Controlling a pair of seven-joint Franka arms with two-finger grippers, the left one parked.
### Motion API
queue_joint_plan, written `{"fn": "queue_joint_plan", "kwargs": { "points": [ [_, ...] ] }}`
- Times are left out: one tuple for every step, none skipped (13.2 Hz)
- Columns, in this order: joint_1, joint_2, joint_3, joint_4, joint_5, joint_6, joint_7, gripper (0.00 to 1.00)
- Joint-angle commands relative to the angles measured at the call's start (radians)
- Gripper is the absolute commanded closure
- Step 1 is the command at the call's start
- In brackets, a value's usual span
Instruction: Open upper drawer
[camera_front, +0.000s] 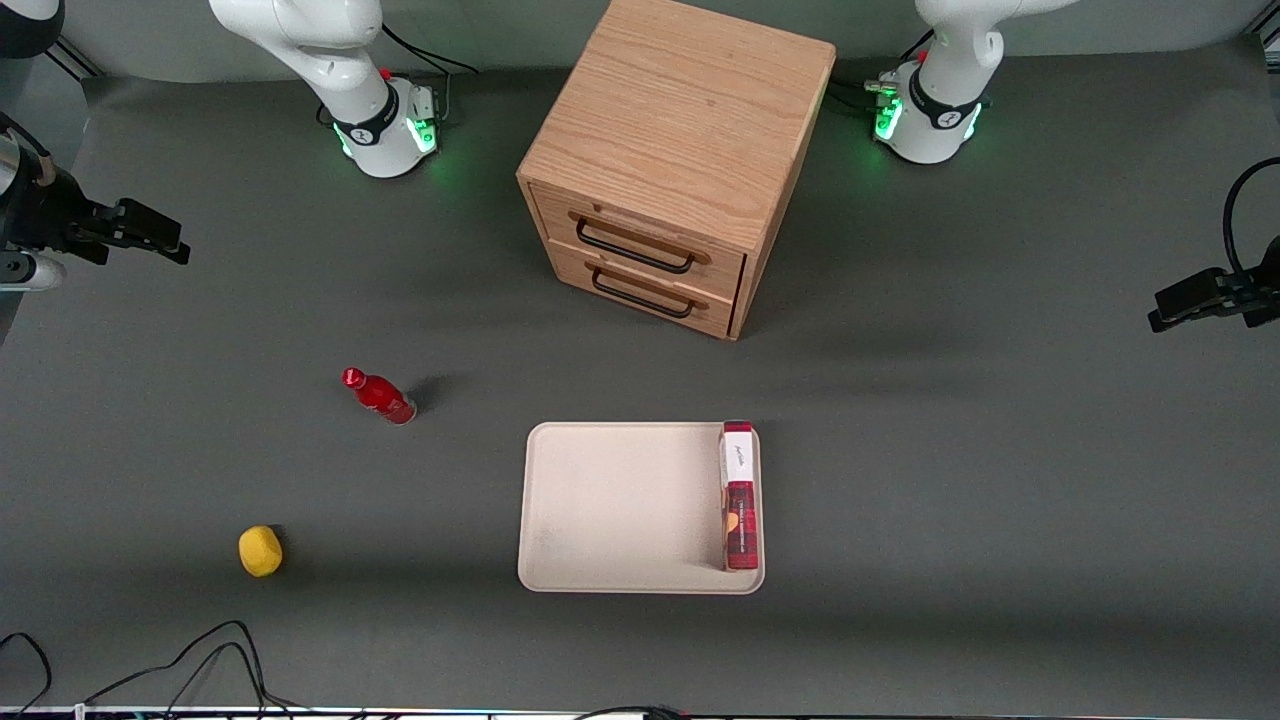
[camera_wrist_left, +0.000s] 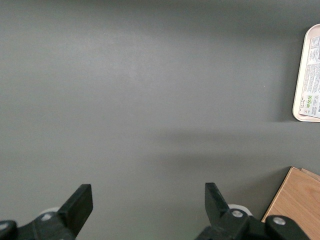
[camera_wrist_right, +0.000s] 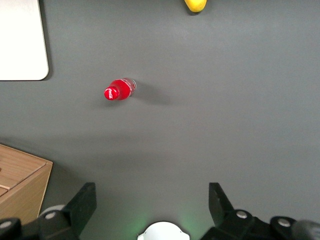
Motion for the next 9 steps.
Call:
{"fn": "queue_joint_plan", "kwargs": {
  "points": [
    [0.002, -0.004, 0.002, 0.012, -0.017, -0.011, 0.018, 0.0],
    [0.0, -0.005, 0.002, 0.01, -0.017, -0.012, 0.018, 0.0],
    [0.0, -0.004, 0.002, 0.01, -0.017, -0.012, 0.018, 0.0],
    [0.006, 0.001, 0.004, 0.012, -0.017, -0.015, 0.018, 0.0],
    [0.006, 0.001, 0.008, 0.016, -0.011, -0.018, 0.009, 0.0],
    [0.003, 0.001, 0.01, 0.021, 0.0, -0.021, -0.002, 0.0],
    [-0.001, 0.001, 0.01, 0.024, 0.011, -0.02, -0.003, 0.0],
    [0.005, 0.01, 0.01, 0.041, 0.023, -0.021, -0.011, 0.0],
    [0.005, 0.01, 0.011, 0.046, 0.023, -0.021, -0.013, 0.0]
  ]
}}
